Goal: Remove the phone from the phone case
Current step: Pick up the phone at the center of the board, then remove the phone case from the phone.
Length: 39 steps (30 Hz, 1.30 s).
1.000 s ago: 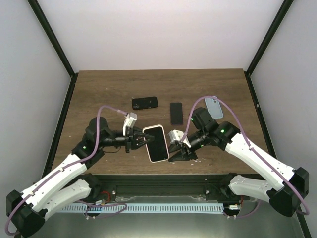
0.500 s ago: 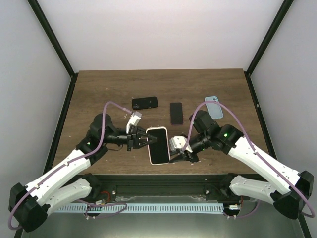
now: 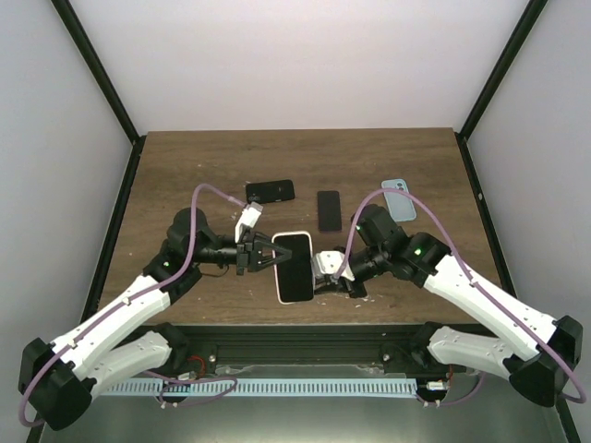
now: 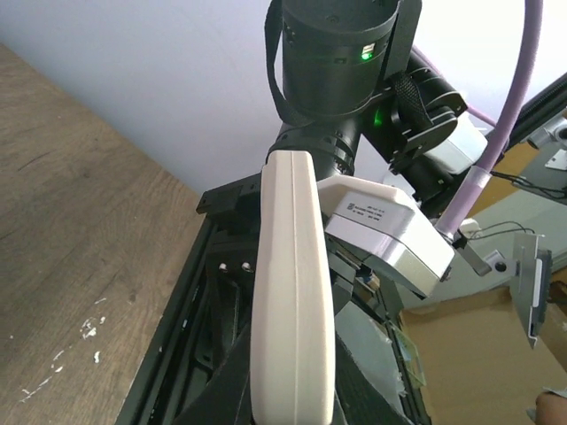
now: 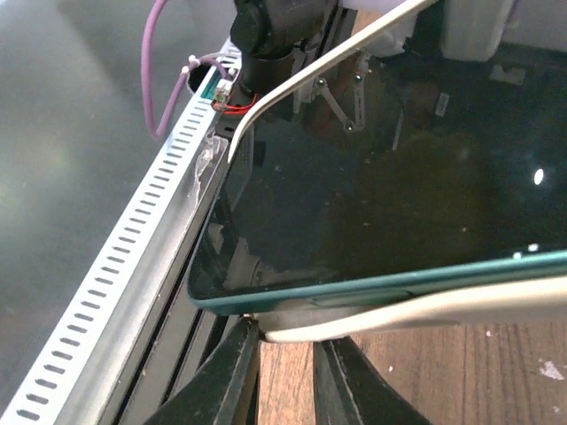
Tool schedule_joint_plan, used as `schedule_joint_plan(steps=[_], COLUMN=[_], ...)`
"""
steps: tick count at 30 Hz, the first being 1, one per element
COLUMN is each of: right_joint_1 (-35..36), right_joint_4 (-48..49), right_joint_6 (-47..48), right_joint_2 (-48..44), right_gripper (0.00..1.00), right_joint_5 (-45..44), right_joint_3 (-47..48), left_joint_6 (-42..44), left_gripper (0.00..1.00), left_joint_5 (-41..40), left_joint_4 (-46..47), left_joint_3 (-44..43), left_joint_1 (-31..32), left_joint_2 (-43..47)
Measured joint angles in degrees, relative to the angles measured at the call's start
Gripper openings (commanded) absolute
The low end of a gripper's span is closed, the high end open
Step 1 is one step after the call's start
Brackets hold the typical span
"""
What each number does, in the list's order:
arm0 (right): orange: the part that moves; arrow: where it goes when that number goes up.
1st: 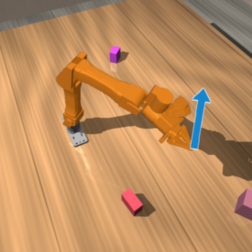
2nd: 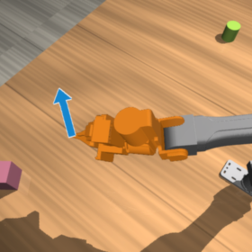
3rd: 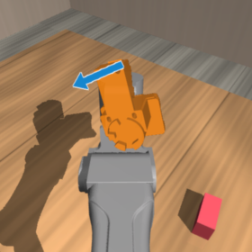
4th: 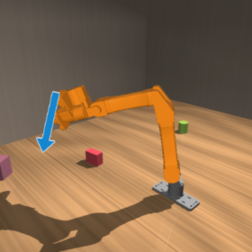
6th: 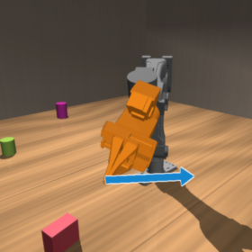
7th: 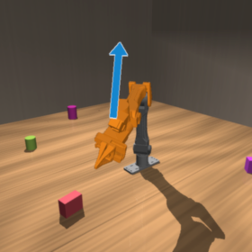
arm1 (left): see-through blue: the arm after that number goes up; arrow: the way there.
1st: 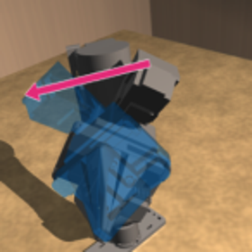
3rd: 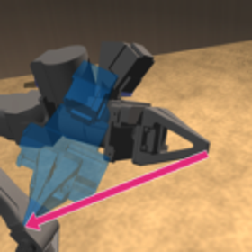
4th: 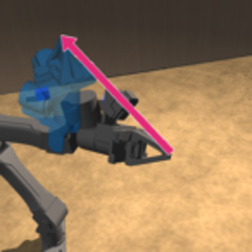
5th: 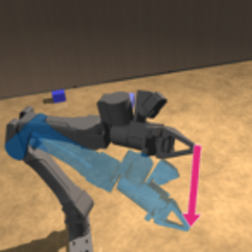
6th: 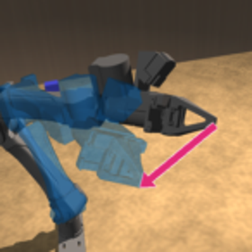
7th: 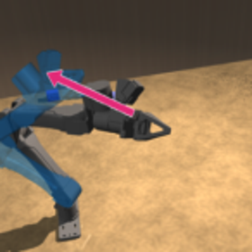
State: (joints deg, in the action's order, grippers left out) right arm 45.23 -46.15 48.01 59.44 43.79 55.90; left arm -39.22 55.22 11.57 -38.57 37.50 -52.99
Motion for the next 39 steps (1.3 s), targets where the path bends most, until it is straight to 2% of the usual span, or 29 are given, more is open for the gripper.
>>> schedule_joint_plan(steps=[2, 4, 8, 15, 19, 24, 27, 32, 34, 35, 36, 38, 39], right_joint_1=[-1.2, -2.9, -6.9, -8.2, -8.8, -9.3, -9.4, -9.6, -10.0, -10.4, -10.9, -11.7, -12.1], right_joint_4=[1.8, 3.5, 7.6, 13.0, 13.8, 16.7, 18.8, 20.5, 20.0, 19.7, 19.6, 21.4, 22.3], right_joint_6=[-2.2, -5.2, -12.2, -23.9, -29.2, -34.5, -37.6, -42.0, -43.6, -44.2, -44.7, -45.2, -45.4], right_joint_2=[0.3, 0.8, 2.3, 6.3, 7.5, 8.2, 8.2, 8.5, 8.7, 8.8, 8.9, 9.6, 9.9], right_gripper=[0.18, 0.28, 0.38, 0.47, 0.57, 0.58, 0.51, 0.06, 0.01, 0.01, 0.01, 0.01, 0.01], right_joint_5=[0.8, 2.6, 7.2, 13.6, 17.0, 21.9, 24.4, 26.7, 27.6, 27.5, 27.1, 26.3, 25.9], right_joint_3=[-0.8, -1.4, -1.6, -1.5, -1.5, -1.3, -1.2, -1.2, -1.2, -1.2, -1.2, -1.2, -1.2], left_joint_6=[-0.1, -0.2, -0.1, -1.5, -3.0, -4.1, -4.2, -4.6, -4.3, -4.2, -3.9, -1.9, -1.0], left_gripper=[0.00, 0.00, 0.00, 0.00, 0.00, 0.00, 0.00, 0.02, 0.13, 0.22, 0.36, 0.56, 0.62], left_joint_5=[-0.4, -1.5, -3.9, -3.7, -3.6, -3.1, -3.1, -4.2, -5.8, -6.9, -8.1, -11.7, -13.7], left_joint_4=[0.0, 0.0, 0.7, 6.2, 11.1, 15.7, 18.2, 22.5, 22.7, 22.0, 21.0, 16.8, 14.0], left_joint_3=[0.0, 0.0, 0.0, 2.1, 4.1, 5.0, 5.3, 6.5, 6.8, 6.8, 6.7, 5.7, 5.1], left_joint_1=[-0.2, -0.5, -0.9, -0.9, -0.9, -0.7, -0.2, 0.0, 0.0, 0.0, -0.1, 0.3, 0.7], left_joint_2=[0.0, 0.2, 0.8, 1.5, 1.4, 1.5, 1.2, -0.6, -1.2, -1.4, -1.4, -1.3, -1.3])
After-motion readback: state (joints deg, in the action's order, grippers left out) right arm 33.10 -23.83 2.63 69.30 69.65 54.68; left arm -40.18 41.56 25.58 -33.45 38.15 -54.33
